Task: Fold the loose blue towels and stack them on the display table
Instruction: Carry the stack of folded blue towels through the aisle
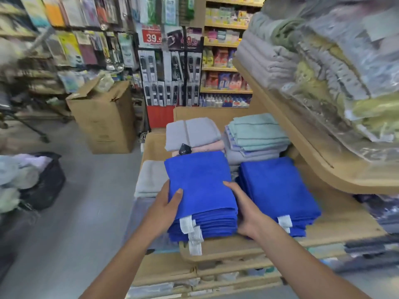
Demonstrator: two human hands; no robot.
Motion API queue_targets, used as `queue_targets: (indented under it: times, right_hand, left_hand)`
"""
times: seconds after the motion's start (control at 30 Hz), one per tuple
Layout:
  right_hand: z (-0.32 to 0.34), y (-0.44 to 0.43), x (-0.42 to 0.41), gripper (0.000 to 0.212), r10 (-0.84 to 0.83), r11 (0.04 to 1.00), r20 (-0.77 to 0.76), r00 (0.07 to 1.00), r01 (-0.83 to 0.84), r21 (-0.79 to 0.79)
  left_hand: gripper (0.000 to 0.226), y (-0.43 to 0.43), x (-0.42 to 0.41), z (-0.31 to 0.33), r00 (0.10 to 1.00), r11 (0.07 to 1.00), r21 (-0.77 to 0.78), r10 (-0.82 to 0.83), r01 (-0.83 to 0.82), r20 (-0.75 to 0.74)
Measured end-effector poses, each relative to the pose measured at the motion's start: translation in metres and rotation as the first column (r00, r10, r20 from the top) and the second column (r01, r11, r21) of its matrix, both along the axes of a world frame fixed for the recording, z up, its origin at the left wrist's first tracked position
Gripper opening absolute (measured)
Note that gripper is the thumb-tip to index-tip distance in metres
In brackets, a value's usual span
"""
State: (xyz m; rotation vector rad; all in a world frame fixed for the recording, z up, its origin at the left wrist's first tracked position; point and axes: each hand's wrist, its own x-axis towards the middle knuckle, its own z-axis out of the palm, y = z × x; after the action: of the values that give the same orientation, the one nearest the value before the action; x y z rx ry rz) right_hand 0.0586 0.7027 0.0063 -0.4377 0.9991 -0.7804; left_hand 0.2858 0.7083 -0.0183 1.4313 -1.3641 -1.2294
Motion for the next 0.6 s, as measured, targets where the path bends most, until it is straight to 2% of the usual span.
queue_targets:
  times: [0.1, 0.2, 0.27, 0.43, 0.5, 0.53, 0.6]
  right_hand:
    - [-0.006, -0.001, -0.021, 0.044, -0.013, 0.998, -0.020, 1.000, 0.011, -0.059]
    - [-0.010, 0.000, -0.038, 0.045, -0.020, 0.993, -0.059, 0.998, 0.013, -0.117]
    - [-0.013, 0.001, -0.047, 0.047, -0.004, 0.989, -0.112, 0.994, -0.013, -0.145]
    - [-0.018, 0.002, -0.043, 0.044, 0.014, 0.985, -0.332, 0.943, -0.070, -0.157]
    - [-0.015, 0.003, -0.037, 0.046, -0.030, 0.971, -0.494, 0.869, -0.093, -0.222]
    - [-0.011, 0.006, -0.033, 0.041, -0.087, 0.943, -0.589, 0.804, -0.124, -0.309]
    - [0.002, 0.009, -0.029, 0.039, -0.224, 0.822, -0.709, 0.668, -0.262, -0.506]
  left_hand:
    - [0.044, 0.007, -0.024, -0.008, 0.995, 0.996, 0.015, 0.086, -0.085, -0.045]
    - [0.029, 0.013, -0.043, -0.008, 0.993, 0.994, 0.036, 0.102, -0.100, -0.055]
    - [0.029, 0.019, -0.057, -0.012, 0.991, 0.992, 0.037, 0.120, -0.118, -0.063]
    - [0.040, 0.027, -0.067, -0.029, 0.976, 0.976, 0.063, 0.206, -0.210, 0.066]
    - [0.043, 0.026, -0.064, -0.034, 0.970, 0.972, 0.064, 0.217, -0.225, 0.108]
    - [0.047, 0.026, -0.063, -0.036, 0.968, 0.970, 0.062, 0.226, -0.233, 0.113]
    - [0.052, 0.028, -0.064, -0.037, 0.964, 0.970, 0.044, 0.233, -0.240, 0.125]
